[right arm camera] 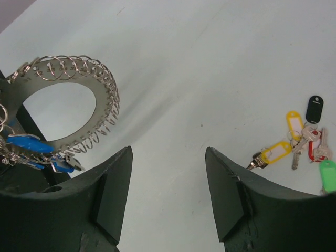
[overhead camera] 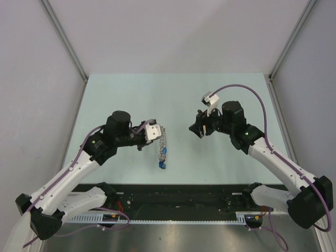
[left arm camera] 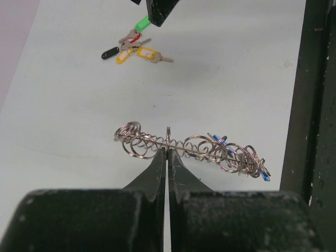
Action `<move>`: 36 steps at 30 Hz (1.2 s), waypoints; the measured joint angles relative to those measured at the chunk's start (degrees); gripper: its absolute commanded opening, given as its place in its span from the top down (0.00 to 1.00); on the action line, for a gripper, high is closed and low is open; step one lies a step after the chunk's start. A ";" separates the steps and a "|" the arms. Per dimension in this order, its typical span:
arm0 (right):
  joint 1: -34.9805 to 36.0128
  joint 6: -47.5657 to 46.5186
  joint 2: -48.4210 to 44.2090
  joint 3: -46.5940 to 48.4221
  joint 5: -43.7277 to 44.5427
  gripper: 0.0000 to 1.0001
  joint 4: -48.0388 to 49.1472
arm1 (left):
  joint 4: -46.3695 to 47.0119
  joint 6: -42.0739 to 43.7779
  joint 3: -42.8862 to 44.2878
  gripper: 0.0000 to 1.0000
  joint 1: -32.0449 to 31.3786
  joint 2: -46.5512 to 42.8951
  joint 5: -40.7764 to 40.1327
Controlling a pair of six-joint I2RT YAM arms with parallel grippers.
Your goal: Put the keys on the keyring
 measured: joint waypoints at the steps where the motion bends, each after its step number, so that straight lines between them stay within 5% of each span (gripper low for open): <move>1: 0.00 0.09 -0.02 -0.20 -0.15 0.37 -0.09 | -0.20 0.42 -0.61 1.00 -0.48 -0.22 -0.72; 11: 0.39 0.20 1.46 -1.73 0.72 0.39 0.42 | -1.05 1.36 -1.57 1.00 -2.21 4.96 -5.49; 36: -2.43 11.52 24.55 0.31 17.55 0.48 -0.42 | 1.97 1.31 -5.20 1.00 -3.37 5.35 -11.98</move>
